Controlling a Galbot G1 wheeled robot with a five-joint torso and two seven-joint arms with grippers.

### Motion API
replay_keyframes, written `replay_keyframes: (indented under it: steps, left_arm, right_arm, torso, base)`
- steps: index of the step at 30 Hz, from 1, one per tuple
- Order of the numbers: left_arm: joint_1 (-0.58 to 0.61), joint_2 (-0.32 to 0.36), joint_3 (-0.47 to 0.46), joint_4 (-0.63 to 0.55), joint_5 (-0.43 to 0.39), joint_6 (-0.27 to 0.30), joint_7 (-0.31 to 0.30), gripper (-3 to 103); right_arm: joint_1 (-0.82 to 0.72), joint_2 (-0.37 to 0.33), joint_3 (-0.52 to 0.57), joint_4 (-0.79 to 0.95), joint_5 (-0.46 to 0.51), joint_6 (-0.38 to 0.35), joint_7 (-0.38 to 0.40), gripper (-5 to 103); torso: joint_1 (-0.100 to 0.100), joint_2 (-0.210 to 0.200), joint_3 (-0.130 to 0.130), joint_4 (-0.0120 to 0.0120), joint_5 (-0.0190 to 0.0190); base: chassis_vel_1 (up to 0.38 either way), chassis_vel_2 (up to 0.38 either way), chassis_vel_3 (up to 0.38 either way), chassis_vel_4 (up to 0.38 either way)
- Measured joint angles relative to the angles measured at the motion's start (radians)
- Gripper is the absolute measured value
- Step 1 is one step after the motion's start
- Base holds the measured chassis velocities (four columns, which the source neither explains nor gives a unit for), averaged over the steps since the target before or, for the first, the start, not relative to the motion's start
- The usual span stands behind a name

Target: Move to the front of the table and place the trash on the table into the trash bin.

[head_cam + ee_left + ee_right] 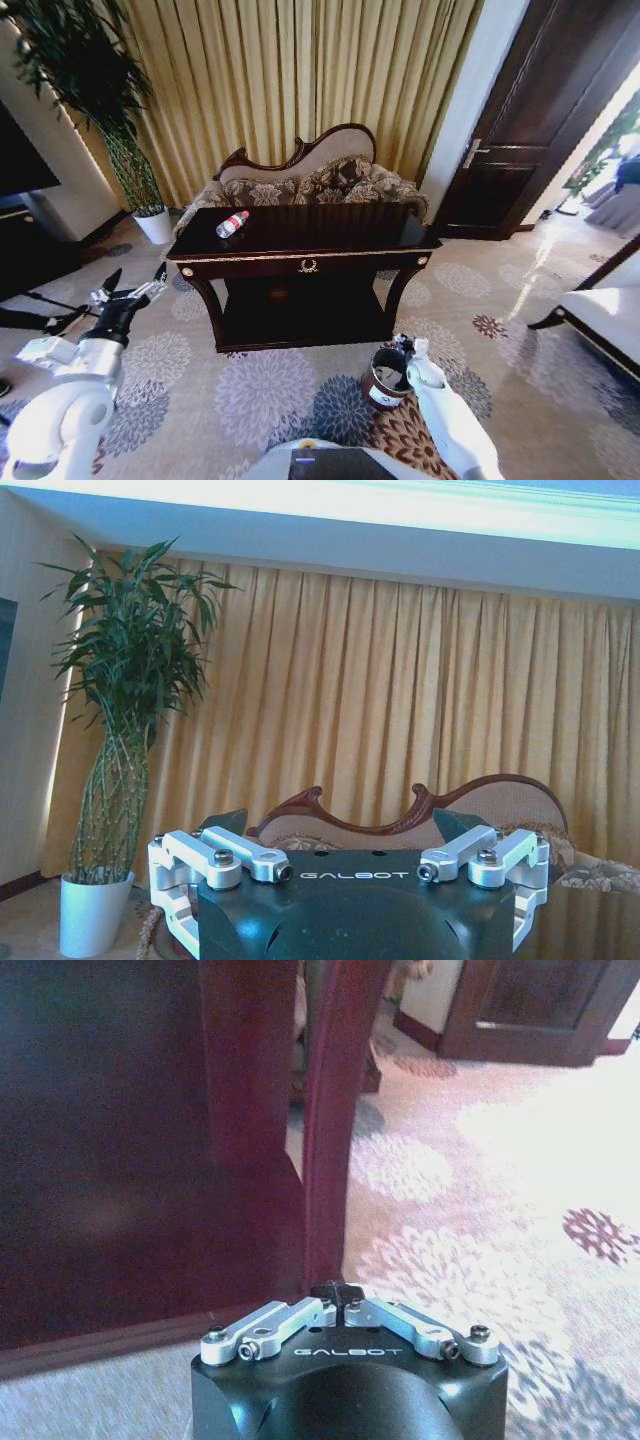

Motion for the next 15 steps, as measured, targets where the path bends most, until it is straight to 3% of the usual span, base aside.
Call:
replay_keyframes:
  steps: [8,11,13,15]
  left_arm:
    - [0.010,0.000,-0.003,0.000,-0.002,-0.010,0.003,100]
    - [0.007,0.003,-0.002,-0.001,-0.002,-0.010,0.004,100]
    - [0.005,0.005,-0.002,-0.001,-0.002,-0.010,0.004,100]
    - [0.003,0.007,-0.002,-0.002,-0.003,-0.010,0.004,100]
  right_arm:
    - [-0.011,0.013,0.008,-0.010,-0.023,0.014,0.000,-3]
    - [-0.022,0.023,0.015,0.018,-0.049,0.014,0.000,14]
    - [-0.022,0.026,0.016,0.021,-0.052,0.014,0.000,14]
    - [-0.021,0.034,0.016,0.029,-0.058,0.014,0.000,25]
  torso:
    - [0.000,0.000,0.000,0.0002,-0.0003]
    - [0.000,0.000,0.000,0.0002,-0.0003]
    - [0.000,0.000,0.000,0.0001,-0.0002]
    - [0.000,0.000,0.000,0.0002,-0.0003]
  base:
    - [0.000,0.000,0.000,0.000]
    - [0.000,0.000,0.000,0.000]
    - [0.000,0.000,0.000,0.000]
    - [0.000,0.000,0.000,0.000]
